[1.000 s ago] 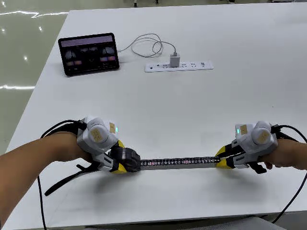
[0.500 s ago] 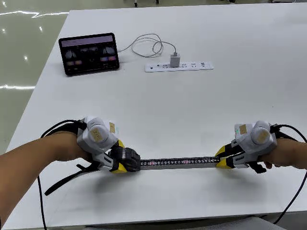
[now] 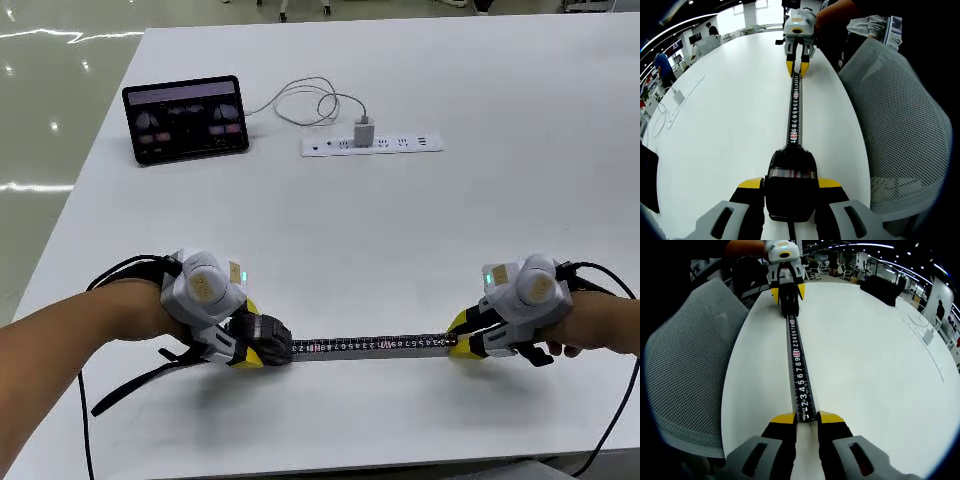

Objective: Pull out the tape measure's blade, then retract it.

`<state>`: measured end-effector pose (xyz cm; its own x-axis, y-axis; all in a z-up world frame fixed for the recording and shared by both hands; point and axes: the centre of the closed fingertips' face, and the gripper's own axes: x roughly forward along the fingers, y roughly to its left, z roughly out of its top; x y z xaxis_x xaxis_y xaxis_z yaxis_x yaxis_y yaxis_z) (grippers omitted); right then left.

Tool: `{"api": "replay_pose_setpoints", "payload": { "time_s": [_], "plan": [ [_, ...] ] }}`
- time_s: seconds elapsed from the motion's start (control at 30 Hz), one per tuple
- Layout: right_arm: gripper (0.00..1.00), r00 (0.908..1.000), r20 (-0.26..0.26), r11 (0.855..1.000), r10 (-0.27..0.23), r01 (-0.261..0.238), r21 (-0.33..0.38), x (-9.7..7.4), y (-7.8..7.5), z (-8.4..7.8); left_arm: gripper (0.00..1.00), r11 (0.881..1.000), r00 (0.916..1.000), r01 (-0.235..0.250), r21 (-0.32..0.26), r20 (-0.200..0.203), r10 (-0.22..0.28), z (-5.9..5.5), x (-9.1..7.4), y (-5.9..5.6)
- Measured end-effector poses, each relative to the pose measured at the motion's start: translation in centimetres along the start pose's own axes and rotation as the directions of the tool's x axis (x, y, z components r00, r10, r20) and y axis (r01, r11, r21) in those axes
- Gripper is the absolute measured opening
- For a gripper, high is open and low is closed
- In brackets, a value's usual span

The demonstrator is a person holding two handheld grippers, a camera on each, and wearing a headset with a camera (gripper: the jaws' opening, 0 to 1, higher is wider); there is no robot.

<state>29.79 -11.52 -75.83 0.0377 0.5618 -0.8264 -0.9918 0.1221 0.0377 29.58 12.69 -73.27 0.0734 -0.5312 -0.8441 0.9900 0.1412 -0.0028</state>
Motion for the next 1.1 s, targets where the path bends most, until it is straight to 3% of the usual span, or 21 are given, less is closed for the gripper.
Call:
{"api": "replay_pose_setpoints", "payload": {
  "time_s": [0.27,0.6,0.9,0.97,1.0,1.1],
  "plan": [
    [0.12,0.9998,-0.021,1.000,0.006,-0.006,-0.030,0.0,-0.1,-0.1,0.35,1.000,1.0000,-0.006,-0.001,-0.004,0.006,0.0,0.0,0.1],
    [0.12,0.9999,-0.014,1.000,-0.005,0.005,-0.007,0.0,-0.3,-0.1,0.36,1.000,0.9996,-0.005,0.001,-0.026,0.005,-0.6,-0.4,0.2],
    [0.20,0.9998,-0.010,1.000,-0.018,0.018,0.002,-0.5,-0.7,0.4,0.49,0.997,0.9990,-0.044,-0.069,-0.012,0.044,-0.7,-1.0,1.3],
    [0.24,0.9996,-0.015,1.000,-0.023,0.023,0.007,-0.6,-0.8,0.3,0.51,0.995,0.9992,-0.040,-0.094,-0.003,0.040,-0.6,-1.1,1.2],
    [0.26,0.9996,-0.013,1.000,-0.024,0.024,0.014,-0.6,-0.8,0.3,0.54,0.992,0.9996,-0.009,-0.129,0.024,0.013,-0.1,-1.2,0.6],
    [0.30,0.9995,-0.014,0.999,-0.028,0.028,0.028,-0.7,-0.8,0.2,0.64,0.990,0.9994,-0.016,-0.140,0.029,0.021,-0.1,-1.4,0.8]
  ]
}}
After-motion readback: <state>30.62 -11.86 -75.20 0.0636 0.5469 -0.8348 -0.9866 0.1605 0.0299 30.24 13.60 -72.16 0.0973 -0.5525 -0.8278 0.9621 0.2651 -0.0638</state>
